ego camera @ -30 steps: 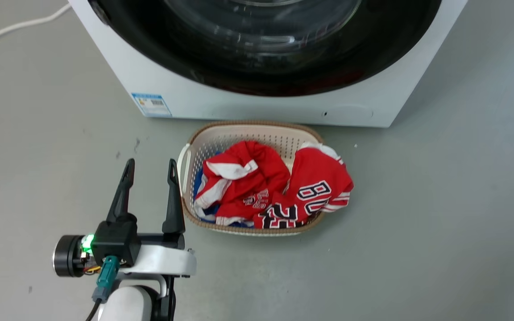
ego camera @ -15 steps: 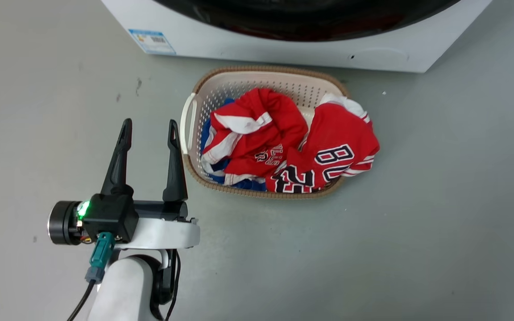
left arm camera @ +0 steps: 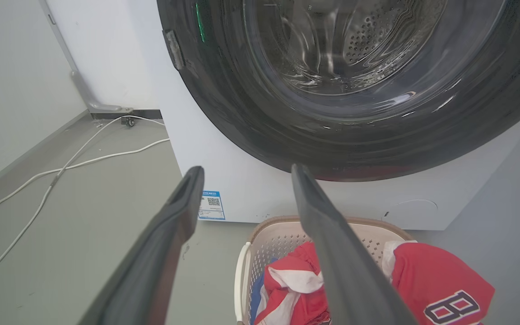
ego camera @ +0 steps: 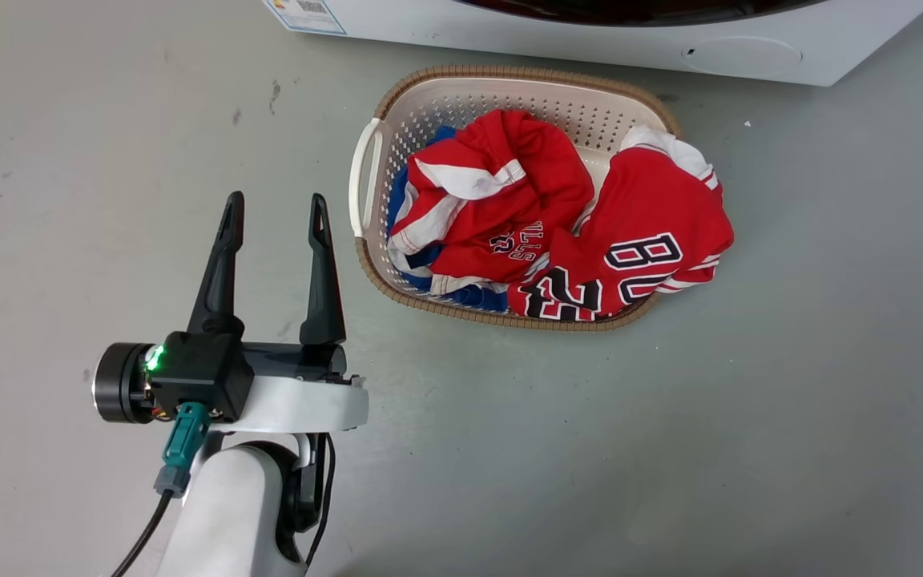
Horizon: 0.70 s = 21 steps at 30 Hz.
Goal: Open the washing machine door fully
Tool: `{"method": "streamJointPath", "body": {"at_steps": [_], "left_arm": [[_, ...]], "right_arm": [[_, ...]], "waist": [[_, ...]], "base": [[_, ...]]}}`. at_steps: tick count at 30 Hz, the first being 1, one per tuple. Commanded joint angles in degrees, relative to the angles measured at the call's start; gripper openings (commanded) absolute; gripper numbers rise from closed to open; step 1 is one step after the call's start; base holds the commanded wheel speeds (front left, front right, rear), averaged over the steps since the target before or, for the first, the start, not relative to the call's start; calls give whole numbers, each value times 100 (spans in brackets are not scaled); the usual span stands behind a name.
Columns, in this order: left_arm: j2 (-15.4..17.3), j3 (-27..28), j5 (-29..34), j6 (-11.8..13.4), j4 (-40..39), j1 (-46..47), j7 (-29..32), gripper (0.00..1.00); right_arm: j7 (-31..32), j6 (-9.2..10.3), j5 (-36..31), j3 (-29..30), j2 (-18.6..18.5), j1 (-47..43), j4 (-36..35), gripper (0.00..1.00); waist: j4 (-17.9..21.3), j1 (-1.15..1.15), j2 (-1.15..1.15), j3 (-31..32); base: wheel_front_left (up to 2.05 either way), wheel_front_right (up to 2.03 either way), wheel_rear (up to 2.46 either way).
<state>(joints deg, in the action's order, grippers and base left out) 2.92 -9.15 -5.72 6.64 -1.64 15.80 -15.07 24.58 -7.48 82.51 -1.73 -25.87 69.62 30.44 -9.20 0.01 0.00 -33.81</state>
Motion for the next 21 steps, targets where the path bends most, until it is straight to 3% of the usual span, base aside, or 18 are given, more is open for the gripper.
{"method": "streamJointPath", "body": {"at_steps": [1, 11, 21], "left_arm": [[-6, 0, -10, 35, 1, 87, -16, 100], [-7, 51, 0, 18, 74, 94, -16, 100], [-6, 168, 104, -45, 124, -63, -16, 100]], "right_arm": [[152, -2, -64, -141, 61, 73, 66, 0], [690, -8, -22, -444, 144, -248, -192, 0], [1180, -8, 131, -775, 183, -1224, -1099, 0]], "waist": [[-14, -1, 0, -30], [131, -1, 0, 59], [361, -1, 0, 370]], "base": [[0, 0, 0], [0, 0, 0], [0, 0, 0]]}}
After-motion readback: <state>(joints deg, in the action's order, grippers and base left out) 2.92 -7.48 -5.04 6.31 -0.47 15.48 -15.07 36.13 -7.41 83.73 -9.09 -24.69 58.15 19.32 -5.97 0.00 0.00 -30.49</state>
